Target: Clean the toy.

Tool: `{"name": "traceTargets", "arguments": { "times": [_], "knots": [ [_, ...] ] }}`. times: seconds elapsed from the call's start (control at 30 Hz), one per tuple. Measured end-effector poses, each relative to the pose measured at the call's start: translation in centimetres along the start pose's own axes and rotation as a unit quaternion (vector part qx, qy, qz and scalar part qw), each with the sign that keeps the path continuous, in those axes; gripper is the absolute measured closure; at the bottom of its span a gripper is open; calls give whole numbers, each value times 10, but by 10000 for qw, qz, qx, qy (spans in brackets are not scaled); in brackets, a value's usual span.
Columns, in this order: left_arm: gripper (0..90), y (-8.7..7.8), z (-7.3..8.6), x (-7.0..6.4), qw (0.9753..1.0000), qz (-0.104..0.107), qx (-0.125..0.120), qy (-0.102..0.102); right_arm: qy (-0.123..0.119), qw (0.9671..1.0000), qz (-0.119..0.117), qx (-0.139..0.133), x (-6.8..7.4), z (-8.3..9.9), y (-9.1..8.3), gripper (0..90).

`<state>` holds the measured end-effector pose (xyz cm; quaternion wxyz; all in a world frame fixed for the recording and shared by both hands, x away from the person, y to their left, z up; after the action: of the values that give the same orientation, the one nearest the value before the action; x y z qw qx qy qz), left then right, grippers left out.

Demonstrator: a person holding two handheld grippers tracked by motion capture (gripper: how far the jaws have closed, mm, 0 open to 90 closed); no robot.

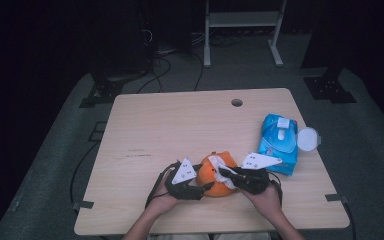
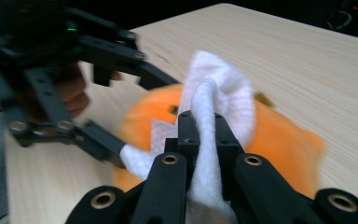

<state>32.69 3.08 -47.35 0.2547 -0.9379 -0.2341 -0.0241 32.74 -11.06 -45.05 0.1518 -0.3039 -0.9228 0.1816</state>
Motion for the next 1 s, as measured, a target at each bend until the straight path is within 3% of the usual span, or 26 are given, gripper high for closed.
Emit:
{"name": "traceTargets", "arguments": {
  "times": [0.07, 0.1, 0.13, 0.17, 0.2, 0.27, 0.3, 0.37, 0.4, 0.53, 0.63, 0.7, 0.8, 0.83, 1.0],
  "knots": [
    [276, -1, -2, 2, 9997, 78, -51, -221, 156, 9999, 62, -13, -7, 3, -4, 850],
    [222, -2, -7, 4, 9979, 141, -135, -615, 155, 9998, 82, -7, -7, 4, -5, 850],
    [185, -3, -13, 5, 9958, 178, -296, -842, 162, 9998, 96, -17, -5, 5, -5, 849],
    [185, -5, -18, 5, 9952, 190, -397, -875, 177, 9998, 12, -10, -1, 6, -4, 849],
    [195, -5, -20, 4, 9959, 172, -395, -797, 159, 9999, -54, 4, 2, 6, -3, 849],
    [247, -2, -16, 0, 9993, -30, -97, -373, -35, 10000, -46, 51, 9, 5, 1, 848],
    [265, 0, -11, -2, 9996, -51, -13, -289, -77, 10000, -3, 43, 8, 4, 0, 847],
    [283, 1, -6, -1, 9995, -38, 12, -328, 10, 10000, 44, 20, 1, 3, -2, 847],
    [296, -1, -5, 1, 9995, -33, 42, -319, 44, 9998, 175, 29, -7, 5, -4, 847],
    [296, -4, -3, 4, 9990, -17, -10, -436, 546, 9979, 334, 74, -33, 20, -10, 847],
    [186, -3, -9, 8, 9974, -162, -129, -692, 607, 9979, 226, 43, -28, 20, -9, 847],
    [185, -2, -7, 10, 9975, -226, -47, -670, 529, 9986, -39, -7, -12, 15, -6, 846],
    [273, -4, 0, 11, 9981, -143, -5, -597, 338, 9993, -144, 41, -1, 13, -3, 846],
    [290, -5, 1, 11, 9987, -121, 20, -505, 338, 9993, -140, 33, -3, 13, -3, 846],
    [333, -5, 4, 10, 9991, -18, 12, -428, 629, 9980, -10, 21, -24, 22, -5, 846]
  ]
}}
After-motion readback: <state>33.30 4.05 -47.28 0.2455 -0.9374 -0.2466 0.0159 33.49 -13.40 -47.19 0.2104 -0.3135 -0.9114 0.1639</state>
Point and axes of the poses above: each handheld gripper's, and its own axes: y roughly forward along the jaws, z roughly out of its underside, x roughly to its left, the point moved 7 cm from there along y, roughly forward along the jaws, and after that the axes turned 6 degrees about y, right-handed, at the moved point
